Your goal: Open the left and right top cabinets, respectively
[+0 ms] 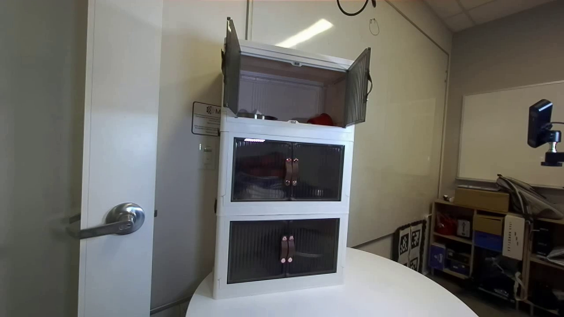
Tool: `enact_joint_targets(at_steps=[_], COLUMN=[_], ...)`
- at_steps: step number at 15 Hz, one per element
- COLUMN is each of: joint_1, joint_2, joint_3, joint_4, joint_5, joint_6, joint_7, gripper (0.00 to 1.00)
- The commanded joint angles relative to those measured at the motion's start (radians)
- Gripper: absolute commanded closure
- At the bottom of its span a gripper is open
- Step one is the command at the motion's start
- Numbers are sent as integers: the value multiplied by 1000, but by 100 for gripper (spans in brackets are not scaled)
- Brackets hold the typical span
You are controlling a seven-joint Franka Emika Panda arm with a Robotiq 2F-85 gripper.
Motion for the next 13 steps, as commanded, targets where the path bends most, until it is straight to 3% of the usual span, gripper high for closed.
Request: enact_joint_targets(at_steps=[1, 4, 13], joint_1=[-22, -57, -59], joint_2=[20, 60, 75], joint_3=[5, 9, 15], joint_4=[42, 125, 146], joint_5=[-50, -102, -106], joint_6=[-70, -156, -160], joint_7=[42, 93, 100], gripper=[0, 0, 0])
